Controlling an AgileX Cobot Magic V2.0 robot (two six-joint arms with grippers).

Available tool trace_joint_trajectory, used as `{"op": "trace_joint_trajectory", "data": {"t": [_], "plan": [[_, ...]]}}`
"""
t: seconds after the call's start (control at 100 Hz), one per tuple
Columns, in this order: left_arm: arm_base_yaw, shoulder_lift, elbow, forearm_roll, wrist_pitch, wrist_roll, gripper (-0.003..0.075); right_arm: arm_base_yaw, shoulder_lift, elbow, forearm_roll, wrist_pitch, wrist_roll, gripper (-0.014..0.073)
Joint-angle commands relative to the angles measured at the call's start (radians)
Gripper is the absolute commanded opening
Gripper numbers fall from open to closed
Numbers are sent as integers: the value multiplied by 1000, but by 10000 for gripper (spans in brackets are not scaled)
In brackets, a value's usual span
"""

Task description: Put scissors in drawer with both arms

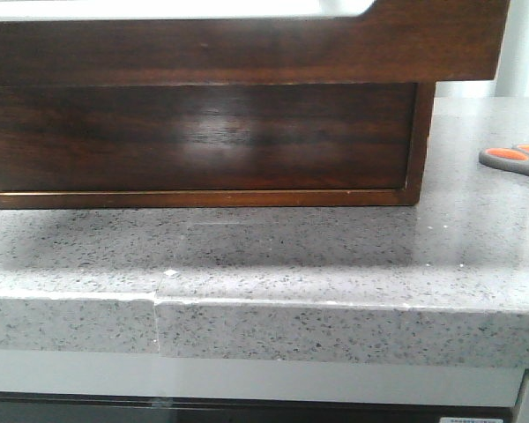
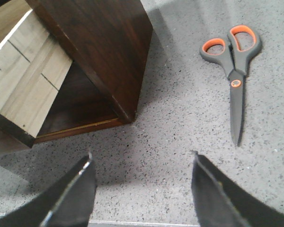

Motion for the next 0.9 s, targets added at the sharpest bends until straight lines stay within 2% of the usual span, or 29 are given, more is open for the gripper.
{"op": "trace_joint_trajectory", "data": {"t": [0.0, 0.29, 0.36, 0.43, 0.54, 0.66, 0.77, 0.89], "plan": [[-8, -6, -35, -12, 55, 2, 463, 2, 19, -38, 13, -62, -2, 395], [-8, -27, -73, -10, 73, -22, 463, 2, 19, -38, 13, -62, -2, 395], [-8, -27, -85, 15, 73, 7, 456, 2, 19, -38, 13, -62, -2, 395], [-8, -27, -85, 17, 73, 45, 417, 2, 19, -38, 13, -62, -2, 395], [-8, -27, -85, 65, 77, 122, 309, 2, 19, -38, 13, -62, -2, 395], [-8, -27, -85, 241, 75, 155, 173, 2, 19, -38, 13, -62, -2, 395], [-8, -27, -99, 496, 65, 155, 52, 2, 19, -38, 13, -62, -2, 395], [-8, -27, -142, 773, 37, 212, -15, 2, 19, -42, 13, -64, -4, 395]]}}
